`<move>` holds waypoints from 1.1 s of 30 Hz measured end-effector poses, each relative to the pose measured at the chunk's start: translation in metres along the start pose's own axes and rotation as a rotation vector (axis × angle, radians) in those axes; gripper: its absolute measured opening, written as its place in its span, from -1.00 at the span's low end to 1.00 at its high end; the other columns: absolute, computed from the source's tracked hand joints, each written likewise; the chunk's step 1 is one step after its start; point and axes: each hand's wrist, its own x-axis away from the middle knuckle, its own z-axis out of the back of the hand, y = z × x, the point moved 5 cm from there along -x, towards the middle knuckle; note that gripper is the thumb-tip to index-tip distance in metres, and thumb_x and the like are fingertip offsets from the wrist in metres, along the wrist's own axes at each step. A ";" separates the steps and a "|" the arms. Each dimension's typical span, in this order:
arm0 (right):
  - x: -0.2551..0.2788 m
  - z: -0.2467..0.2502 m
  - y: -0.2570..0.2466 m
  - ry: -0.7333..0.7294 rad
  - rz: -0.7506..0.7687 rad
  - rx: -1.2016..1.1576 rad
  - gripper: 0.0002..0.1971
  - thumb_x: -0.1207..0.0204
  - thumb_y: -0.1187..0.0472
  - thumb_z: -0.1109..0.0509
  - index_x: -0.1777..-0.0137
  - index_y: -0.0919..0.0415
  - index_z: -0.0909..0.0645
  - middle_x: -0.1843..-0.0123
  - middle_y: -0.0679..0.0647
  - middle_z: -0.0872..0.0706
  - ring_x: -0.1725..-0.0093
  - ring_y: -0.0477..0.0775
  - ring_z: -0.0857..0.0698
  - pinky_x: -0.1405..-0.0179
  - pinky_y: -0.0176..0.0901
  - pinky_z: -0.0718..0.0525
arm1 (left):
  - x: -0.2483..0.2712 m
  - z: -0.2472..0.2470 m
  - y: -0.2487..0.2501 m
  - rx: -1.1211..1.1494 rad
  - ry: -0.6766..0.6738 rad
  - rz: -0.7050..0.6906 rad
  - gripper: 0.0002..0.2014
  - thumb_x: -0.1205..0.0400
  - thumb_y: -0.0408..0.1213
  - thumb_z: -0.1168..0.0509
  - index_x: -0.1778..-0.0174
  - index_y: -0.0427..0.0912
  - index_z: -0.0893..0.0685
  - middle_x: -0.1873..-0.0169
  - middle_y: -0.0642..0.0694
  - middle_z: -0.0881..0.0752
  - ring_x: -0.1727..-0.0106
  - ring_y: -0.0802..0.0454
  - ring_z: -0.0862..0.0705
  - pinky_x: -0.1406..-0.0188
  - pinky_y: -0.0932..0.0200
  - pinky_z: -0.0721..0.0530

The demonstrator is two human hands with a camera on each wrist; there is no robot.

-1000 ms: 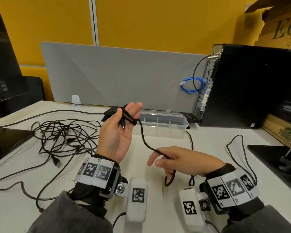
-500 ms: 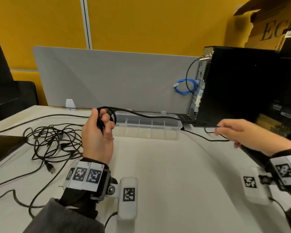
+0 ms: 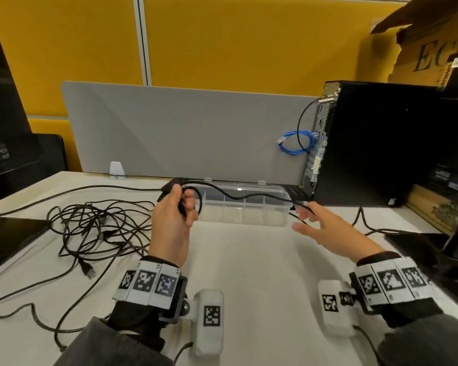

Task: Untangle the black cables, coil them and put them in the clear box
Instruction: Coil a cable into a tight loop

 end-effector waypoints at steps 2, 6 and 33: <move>-0.001 -0.008 -0.006 0.044 0.037 -0.089 -0.43 -0.57 -0.01 -0.28 -0.55 -0.02 -0.20 -0.40 -0.03 -0.48 -0.36 -0.01 -0.48 -0.25 -0.03 -0.58 | 0.000 -0.006 -0.005 -0.070 -0.045 0.018 -0.69 -0.75 -0.21 -0.04 0.26 -0.20 -0.53 0.55 0.05 -0.58 0.60 0.23 -0.39 0.72 0.43 -0.32; 0.000 -0.008 -0.004 0.095 0.074 -0.009 -0.40 -0.58 -0.07 -0.23 -0.59 -0.10 -0.15 -0.59 -0.01 -0.31 -0.49 0.08 -0.39 -0.42 0.02 -0.43 | 0.005 -0.012 -0.015 -0.243 -0.129 0.077 -0.63 -0.74 -0.18 -0.04 0.32 -0.19 -0.57 0.59 0.03 -0.53 0.65 0.18 -0.33 0.55 0.35 -0.35; -0.004 -0.003 -0.138 -0.305 0.318 -0.273 -0.79 -0.73 0.07 -0.02 -0.17 0.03 -0.47 0.36 -0.22 -0.51 0.41 -0.25 -0.51 0.35 -0.38 -0.44 | -0.021 -0.103 0.050 -0.620 -0.322 -0.065 -0.69 -0.75 -0.34 0.02 0.00 -0.29 -0.66 0.20 0.02 -0.82 -0.08 0.36 -0.68 -0.12 0.47 -0.50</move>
